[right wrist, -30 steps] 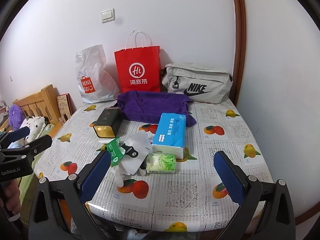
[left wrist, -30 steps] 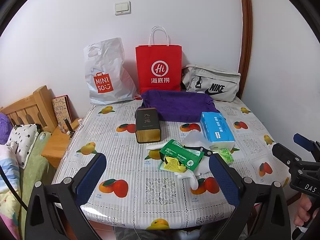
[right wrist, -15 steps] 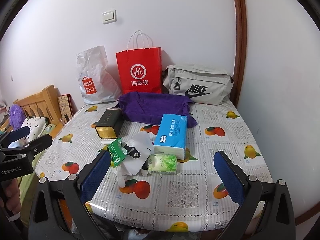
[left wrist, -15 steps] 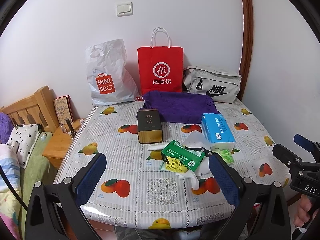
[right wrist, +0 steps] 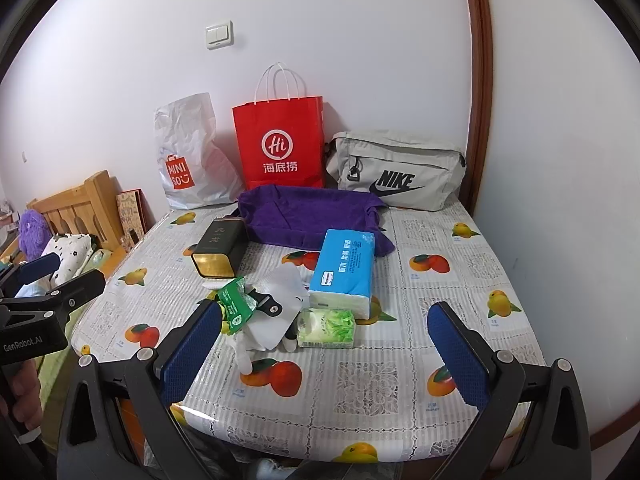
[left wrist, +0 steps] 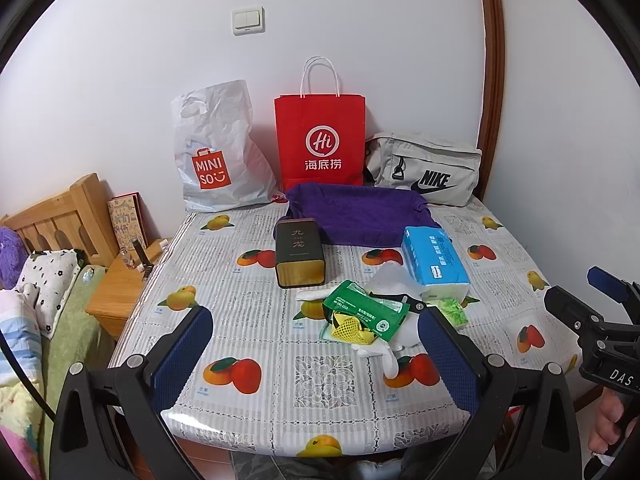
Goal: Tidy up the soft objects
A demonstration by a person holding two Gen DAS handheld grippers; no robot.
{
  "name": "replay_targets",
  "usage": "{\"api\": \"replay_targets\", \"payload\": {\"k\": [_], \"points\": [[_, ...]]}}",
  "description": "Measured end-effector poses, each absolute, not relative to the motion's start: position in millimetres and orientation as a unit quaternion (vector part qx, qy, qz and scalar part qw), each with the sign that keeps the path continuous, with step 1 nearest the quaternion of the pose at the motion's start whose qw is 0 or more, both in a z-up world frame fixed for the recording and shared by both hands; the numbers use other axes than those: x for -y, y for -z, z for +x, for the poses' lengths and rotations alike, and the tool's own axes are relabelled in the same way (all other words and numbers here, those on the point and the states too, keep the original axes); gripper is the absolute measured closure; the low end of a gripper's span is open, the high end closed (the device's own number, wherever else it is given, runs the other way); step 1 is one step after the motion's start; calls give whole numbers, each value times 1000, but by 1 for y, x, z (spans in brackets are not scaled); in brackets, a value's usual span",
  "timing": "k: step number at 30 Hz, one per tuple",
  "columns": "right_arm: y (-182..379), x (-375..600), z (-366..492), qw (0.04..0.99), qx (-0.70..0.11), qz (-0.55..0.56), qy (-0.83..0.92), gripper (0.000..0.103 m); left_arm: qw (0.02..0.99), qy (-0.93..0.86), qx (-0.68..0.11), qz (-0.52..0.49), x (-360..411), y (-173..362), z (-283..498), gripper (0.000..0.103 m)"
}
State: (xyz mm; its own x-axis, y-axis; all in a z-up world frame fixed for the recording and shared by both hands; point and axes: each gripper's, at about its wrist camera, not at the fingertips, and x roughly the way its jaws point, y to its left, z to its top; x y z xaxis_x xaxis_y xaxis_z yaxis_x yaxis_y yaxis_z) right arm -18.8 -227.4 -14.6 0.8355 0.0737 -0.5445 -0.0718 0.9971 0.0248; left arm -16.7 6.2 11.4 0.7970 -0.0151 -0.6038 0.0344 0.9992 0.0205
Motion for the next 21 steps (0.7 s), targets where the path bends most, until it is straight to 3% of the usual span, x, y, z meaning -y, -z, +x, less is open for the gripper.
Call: {"api": "replay_targets", "payload": {"k": [21], "points": [[15,222,-21,957,-286,1,-42,2,948,10,-317,17,-9,-13,-19,0]]}}
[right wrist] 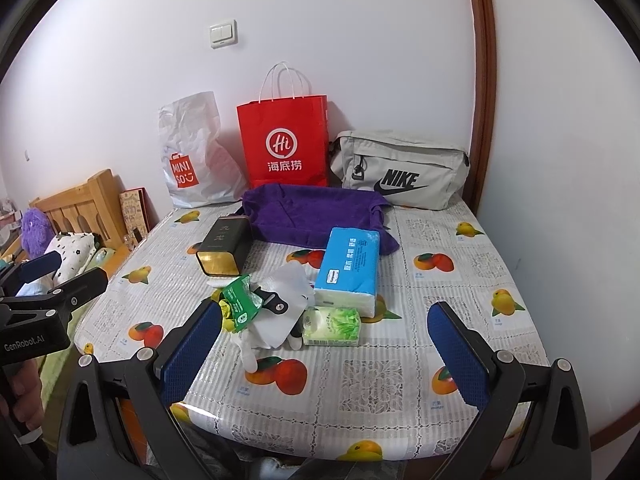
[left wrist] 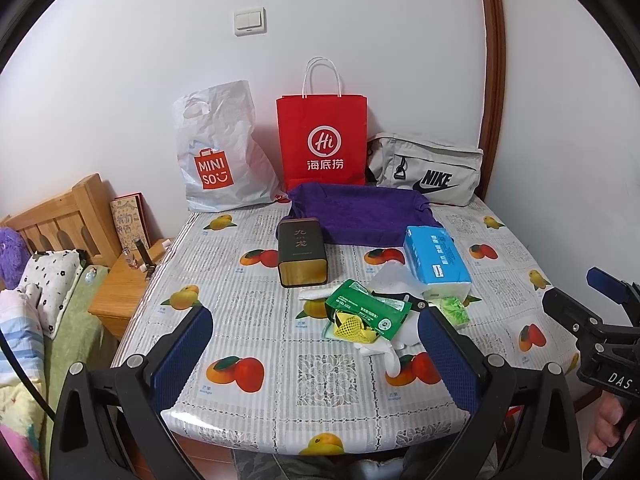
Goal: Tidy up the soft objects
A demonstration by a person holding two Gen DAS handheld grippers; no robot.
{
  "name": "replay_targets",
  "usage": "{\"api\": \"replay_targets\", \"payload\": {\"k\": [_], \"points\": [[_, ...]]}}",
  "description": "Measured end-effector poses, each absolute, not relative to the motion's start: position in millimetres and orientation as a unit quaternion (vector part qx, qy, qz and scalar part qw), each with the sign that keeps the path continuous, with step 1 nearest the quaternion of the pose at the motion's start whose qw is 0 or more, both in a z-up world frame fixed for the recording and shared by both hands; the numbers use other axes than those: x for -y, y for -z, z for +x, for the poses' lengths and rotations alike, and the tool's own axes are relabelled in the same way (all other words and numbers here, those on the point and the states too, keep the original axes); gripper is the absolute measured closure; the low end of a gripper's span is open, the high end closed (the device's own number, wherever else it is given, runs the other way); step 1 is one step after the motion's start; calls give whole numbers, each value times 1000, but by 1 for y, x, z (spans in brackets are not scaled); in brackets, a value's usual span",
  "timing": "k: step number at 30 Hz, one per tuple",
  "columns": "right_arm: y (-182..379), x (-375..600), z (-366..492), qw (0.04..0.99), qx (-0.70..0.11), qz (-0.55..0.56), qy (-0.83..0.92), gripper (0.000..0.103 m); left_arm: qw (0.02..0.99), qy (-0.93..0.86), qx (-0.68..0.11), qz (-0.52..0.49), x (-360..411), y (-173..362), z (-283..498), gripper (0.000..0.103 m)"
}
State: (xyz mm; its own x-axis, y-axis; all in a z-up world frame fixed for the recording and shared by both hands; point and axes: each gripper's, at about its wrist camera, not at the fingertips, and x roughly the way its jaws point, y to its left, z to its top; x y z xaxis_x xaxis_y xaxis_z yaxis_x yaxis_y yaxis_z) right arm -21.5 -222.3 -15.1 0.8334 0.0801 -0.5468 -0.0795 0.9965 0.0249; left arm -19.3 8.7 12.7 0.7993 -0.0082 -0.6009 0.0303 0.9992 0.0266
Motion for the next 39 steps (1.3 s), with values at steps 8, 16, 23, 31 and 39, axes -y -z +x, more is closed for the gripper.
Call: {"api": "replay_targets", "payload": {"k": [8,16,23,31,39], "points": [[15,222,-22,958,-285,1,-41,2,948,9,-318,17,-10,-14,-23,0],[16,220,-22,958,-284,-1,-44,2,947,9,-319,19,-11,-15,-24,0],[17,219,-23,958,-284,-1,-44,2,947,12,-322,17,-8,-12,-25,0],[23,220,-15,954,-295,-3,-45,2,934,27,-356,28,-3,12,-9,0],[42,223,3,950,-310,-8,-41,2,921,37,-387,34,4,44,13,2]]}}
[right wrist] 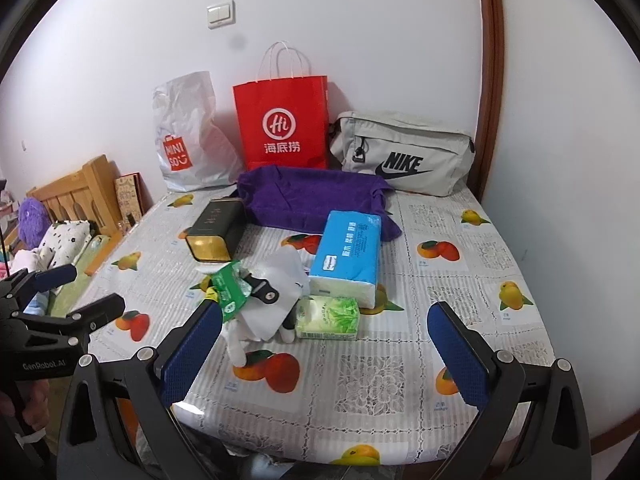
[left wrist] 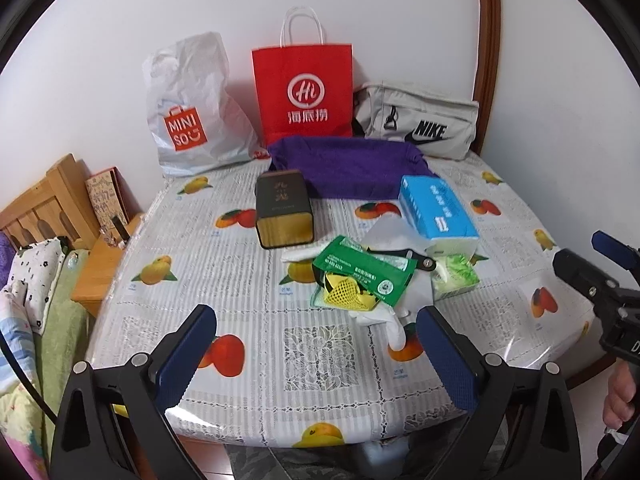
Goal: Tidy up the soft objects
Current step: 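Lower the left gripper onto the green snack packet and close it, then lift the green packet with the left gripper while the right gripper grasps the small green tissue pack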
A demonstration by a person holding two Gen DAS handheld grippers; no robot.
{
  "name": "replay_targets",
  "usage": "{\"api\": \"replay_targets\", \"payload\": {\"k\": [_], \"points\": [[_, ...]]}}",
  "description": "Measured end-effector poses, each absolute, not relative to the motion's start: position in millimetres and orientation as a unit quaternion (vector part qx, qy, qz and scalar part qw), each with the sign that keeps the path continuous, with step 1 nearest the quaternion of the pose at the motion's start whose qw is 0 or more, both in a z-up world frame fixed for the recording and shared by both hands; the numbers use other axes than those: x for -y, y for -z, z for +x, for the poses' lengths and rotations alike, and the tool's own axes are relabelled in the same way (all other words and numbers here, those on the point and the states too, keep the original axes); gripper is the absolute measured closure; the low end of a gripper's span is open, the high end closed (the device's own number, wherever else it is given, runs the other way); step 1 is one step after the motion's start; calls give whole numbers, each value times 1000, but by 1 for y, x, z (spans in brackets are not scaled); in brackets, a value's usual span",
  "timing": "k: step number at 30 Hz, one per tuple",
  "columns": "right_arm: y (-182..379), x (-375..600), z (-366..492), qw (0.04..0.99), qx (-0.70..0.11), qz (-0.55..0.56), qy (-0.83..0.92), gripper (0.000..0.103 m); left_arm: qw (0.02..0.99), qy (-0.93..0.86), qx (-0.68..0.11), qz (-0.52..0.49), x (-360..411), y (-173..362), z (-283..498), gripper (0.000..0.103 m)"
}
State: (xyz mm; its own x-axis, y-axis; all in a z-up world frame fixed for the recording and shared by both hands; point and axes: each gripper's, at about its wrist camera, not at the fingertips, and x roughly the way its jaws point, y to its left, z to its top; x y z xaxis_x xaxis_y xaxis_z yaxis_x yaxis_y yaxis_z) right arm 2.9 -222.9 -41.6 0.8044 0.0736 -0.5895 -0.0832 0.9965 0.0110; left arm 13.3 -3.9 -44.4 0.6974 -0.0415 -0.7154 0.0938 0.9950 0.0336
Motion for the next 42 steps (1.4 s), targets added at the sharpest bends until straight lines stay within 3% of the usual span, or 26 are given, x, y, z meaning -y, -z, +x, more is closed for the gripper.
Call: {"api": "replay_targets", "payload": {"k": [12,27,32,34,36,42], "points": [[79,249,48,940,-339,27,-33,2,880,94,-464,-34,10,106,72,9],[123,272,94,918,-394,26,-23,2,859,96,-494,-96,27,132,157,14],[136,277,103,912,-410,20,-24,2,848,85,-512,-103,31,149,175,30],[139,278,104,910,-414,23,-27,2,847,85,-512,-110,31,155,177,44],[141,281,106,908,-416,26,-30,2,851,88,-507,-104,32,154,179,69],[140,282,110,908,-416,28,-32,2,864,101,-487,-76,30,140,174,78]]}}
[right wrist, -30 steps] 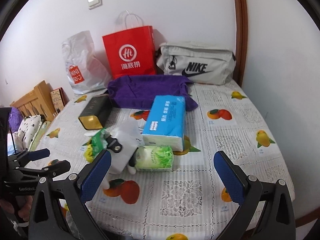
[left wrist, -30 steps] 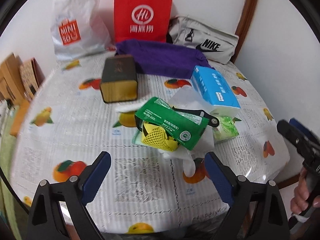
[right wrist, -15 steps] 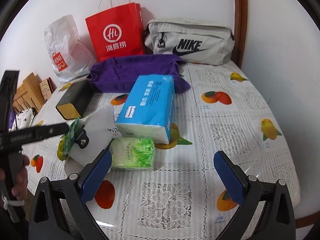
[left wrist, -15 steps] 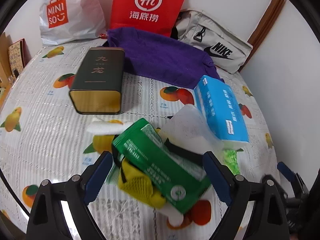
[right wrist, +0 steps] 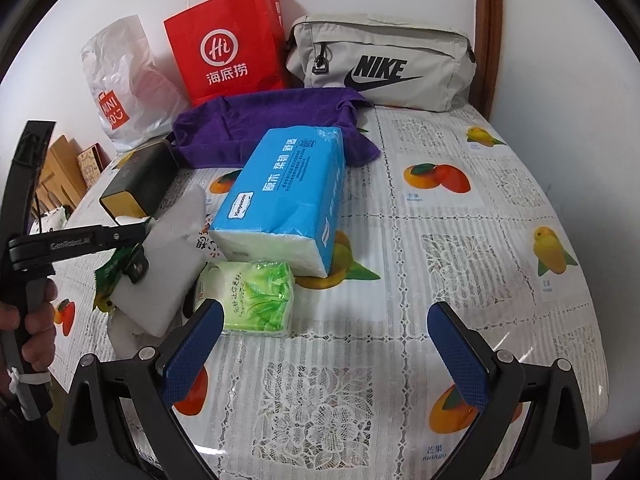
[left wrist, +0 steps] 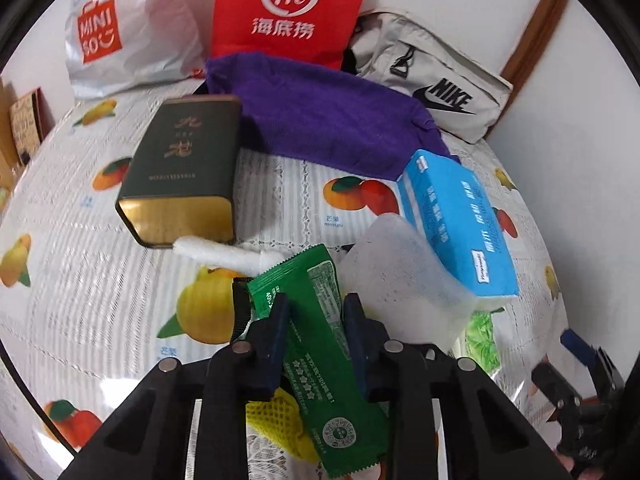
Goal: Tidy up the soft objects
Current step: 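Lift the green packet with the left gripper while the right gripper grasps the small green tissue pack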
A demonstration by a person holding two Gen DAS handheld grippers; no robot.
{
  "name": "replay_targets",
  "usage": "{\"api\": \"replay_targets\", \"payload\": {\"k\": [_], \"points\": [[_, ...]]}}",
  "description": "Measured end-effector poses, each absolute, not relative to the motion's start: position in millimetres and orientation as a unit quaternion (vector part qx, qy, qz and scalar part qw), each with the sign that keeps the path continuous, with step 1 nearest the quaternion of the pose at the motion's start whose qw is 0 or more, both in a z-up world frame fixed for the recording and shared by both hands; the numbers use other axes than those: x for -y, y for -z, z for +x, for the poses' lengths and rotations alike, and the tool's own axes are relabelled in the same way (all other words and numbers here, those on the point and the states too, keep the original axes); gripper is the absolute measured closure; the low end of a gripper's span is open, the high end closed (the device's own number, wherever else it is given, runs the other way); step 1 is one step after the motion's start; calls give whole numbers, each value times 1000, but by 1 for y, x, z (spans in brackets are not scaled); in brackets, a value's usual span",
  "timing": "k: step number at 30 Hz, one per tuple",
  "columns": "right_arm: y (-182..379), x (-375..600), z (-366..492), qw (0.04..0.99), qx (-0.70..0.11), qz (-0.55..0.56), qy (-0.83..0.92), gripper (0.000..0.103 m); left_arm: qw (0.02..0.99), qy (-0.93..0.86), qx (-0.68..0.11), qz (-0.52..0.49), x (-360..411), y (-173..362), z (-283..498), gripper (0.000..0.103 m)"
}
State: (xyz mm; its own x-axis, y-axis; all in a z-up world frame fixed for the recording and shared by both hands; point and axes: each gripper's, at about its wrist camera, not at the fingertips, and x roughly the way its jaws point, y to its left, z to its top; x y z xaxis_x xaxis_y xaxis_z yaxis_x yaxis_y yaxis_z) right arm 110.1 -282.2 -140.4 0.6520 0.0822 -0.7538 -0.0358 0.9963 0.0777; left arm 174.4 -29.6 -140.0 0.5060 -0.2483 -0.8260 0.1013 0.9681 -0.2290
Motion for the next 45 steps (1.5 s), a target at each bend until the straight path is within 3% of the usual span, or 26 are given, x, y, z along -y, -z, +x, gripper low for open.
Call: {"api": "replay_targets", "payload": {"k": [19,25,35,37,41,45], "points": [[145,259,120,906,-421,14,-53,2,886,91,-449,-70,-10,114,144,87],[162,248,134,895,-439,17,-74,2,884,89,-454,-67,-15,121,146,93],[193,220,154,879,-470,-1,-84,3,878,83,-470,-42,-19,138,151,93],[195,219,153,880,-467,-6,-86,5,877,85,-471,-39,-23,142,149,87],[192,224,150,884,-458,2,-93,27,879,67,-471,-13,-32,149,148,49],[189,228,148,885,-457,-2,-92,28,876,82,-476,-9,-41,155,147,37]]}}
